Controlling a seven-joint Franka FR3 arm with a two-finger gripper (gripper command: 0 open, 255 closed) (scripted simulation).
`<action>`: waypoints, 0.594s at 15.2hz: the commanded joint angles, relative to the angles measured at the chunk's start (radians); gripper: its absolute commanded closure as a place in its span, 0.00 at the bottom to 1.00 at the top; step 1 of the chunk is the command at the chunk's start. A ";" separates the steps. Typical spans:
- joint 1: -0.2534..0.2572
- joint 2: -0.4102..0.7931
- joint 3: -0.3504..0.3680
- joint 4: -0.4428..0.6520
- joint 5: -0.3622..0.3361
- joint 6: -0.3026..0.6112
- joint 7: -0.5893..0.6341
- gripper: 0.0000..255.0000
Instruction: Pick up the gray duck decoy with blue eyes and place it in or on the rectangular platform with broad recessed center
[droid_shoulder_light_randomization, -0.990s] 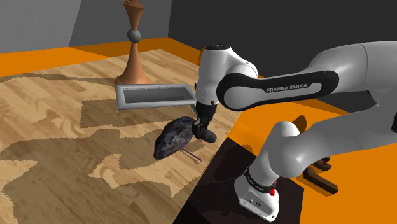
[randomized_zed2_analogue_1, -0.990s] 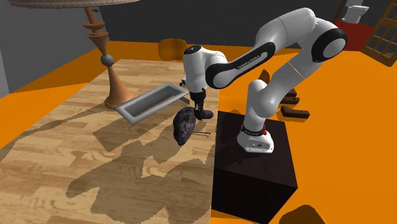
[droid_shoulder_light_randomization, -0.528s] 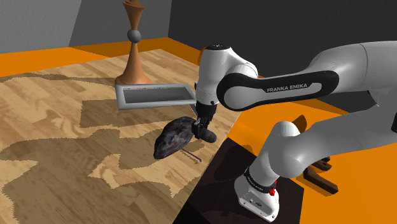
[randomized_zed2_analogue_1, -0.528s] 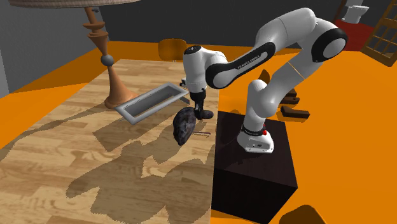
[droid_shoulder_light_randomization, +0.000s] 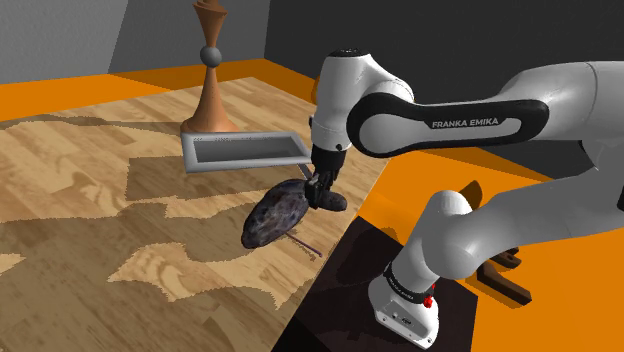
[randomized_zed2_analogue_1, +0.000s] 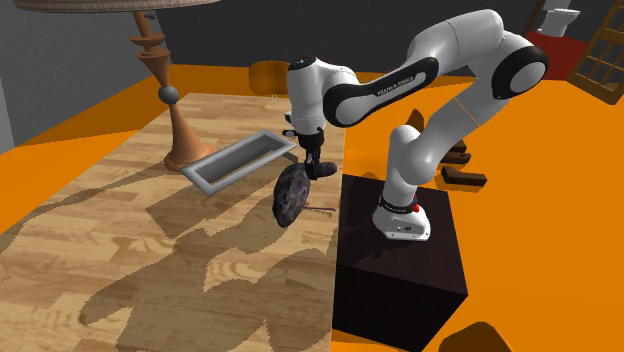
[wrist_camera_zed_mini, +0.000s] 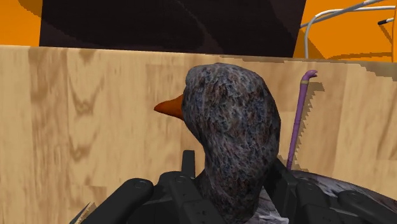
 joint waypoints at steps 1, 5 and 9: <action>-0.001 -0.008 -0.004 0.027 -0.002 -0.033 -0.001 1.00; -0.003 -0.015 -0.009 0.076 -0.006 -0.090 -0.003 1.00; -0.005 -0.018 -0.015 0.128 -0.011 -0.145 -0.004 1.00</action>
